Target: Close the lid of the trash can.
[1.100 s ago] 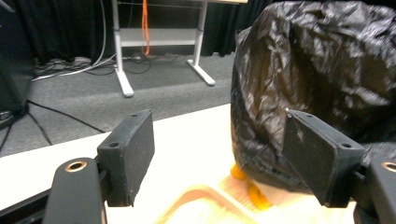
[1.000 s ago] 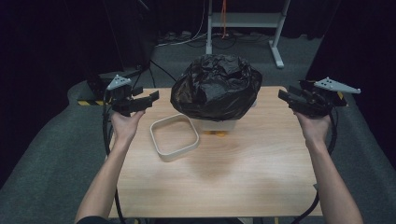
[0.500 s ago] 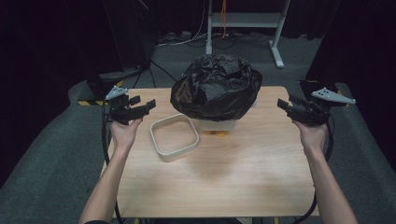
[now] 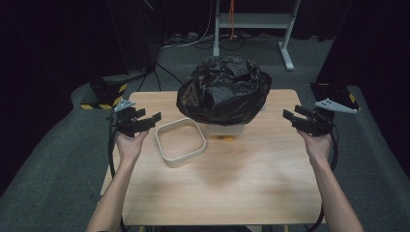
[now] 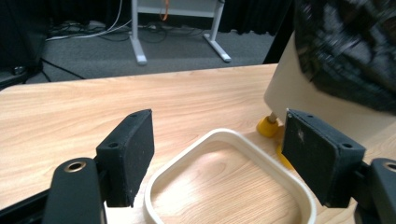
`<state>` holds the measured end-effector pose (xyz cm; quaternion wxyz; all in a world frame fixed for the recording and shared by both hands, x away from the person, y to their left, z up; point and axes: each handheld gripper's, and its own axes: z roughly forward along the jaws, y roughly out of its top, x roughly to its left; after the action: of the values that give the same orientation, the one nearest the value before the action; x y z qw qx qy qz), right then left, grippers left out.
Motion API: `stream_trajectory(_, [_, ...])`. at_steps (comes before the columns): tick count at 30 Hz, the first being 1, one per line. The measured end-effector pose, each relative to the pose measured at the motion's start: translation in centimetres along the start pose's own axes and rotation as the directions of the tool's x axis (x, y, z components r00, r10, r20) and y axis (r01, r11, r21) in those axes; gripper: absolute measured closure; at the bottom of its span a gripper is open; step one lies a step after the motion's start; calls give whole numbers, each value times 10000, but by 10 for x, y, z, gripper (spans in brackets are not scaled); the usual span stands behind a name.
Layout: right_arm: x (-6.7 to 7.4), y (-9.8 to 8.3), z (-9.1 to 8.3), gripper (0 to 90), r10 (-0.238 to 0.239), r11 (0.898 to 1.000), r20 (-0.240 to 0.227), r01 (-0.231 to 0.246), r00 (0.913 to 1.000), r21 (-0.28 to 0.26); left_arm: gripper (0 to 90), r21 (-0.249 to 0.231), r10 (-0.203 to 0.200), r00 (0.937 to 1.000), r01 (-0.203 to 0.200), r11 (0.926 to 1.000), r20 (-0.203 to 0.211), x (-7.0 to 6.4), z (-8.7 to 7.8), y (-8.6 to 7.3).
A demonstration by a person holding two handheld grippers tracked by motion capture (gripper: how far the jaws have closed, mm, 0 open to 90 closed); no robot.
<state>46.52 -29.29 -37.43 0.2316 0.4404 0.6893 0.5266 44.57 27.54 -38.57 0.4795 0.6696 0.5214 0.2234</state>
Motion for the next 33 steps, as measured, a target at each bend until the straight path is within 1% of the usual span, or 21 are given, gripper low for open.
stream_trajectory(1, [0,-1,2,395,-4,10000,-9,4,10000,84,253,44,-45,10000,45,10000,0,1,1,-3])
stream_trajectory(4, [1,-7,10,391,56,9996,-60,-54,10000,282,253,137,8,9999,-6,9999,-100,4,2,-9])
stream_trajectory(7, [4,-12,14,387,-54,9987,-12,55,10000,504,253,124,-213,9997,213,9997,-76,8,3,-14])
stream_trajectory(9, [4,-14,14,386,27,9985,-51,-24,10000,548,252,147,-257,9996,258,9996,-70,10,3,-16])
stream_trajectory(12, [4,-17,12,383,-15,9991,-39,16,10000,417,250,72,-266,9996,266,9996,-37,10,5,-21])
stream_trajectory(13, [4,-19,12,383,28,9993,-42,-26,10000,377,249,-8,-314,9995,314,9995,-20,10,6,-23])
stream_trajectory(15, [3,-24,13,383,152,9994,-64,-150,9999,307,250,-252,-551,9985,552,9982,32,10,8,-29])
stream_trajectory(17, [2,-30,16,383,279,9993,-116,-276,9995,267,256,-320,-555,9984,553,9980,-46,8,10,-37])
stream_trajectory(19, [3,-36,18,383,357,9989,-155,-352,9992,315,259,-234,-583,9982,580,9980,-156,8,13,-44])
stream_trajectory(20, [4,-39,19,384,302,9989,-164,-296,9994,375,260,-234,-583,9982,580,9980,-156,8,13,-44])
stream_trajectory(22, [4,-45,21,385,280,9985,-156,-273,9995,471,263,-113,-749,9969,747,9971,-230,10,17,-52])
stream_trajectory(23, [4,-47,22,386,356,9981,-144,-348,9993,505,265,-97,-770,9968,768,9970,-233,11,18,-54])
stream_trajectory(26, [2,-53,26,392,444,9971,-131,-435,9989,627,271,73,-617,9977,620,9981,-271,13,21,-59])
stream_trajectory(27, [2,-54,27,396,446,9967,-114,-437,9989,686,274,113,-647,9975,650,9978,-283,14,22,-61])
stream_trajectory(28, [3,-56,28,399,465,9963,-110,-455,9989,727,276,166,-761,9967,765,9969,-266,15,24,-63])
stream_trajectory(30, [3,-58,31,406,487,9958,-139,-475,9987,786,276,294,-745,9967,754,9967,-312,16,25,-64])
stream_trajectory(33, [4,-61,33,413,407,9953,-43,-402,9992,876,278,439,-610,9974,627,9971,-391,16,29,-66])
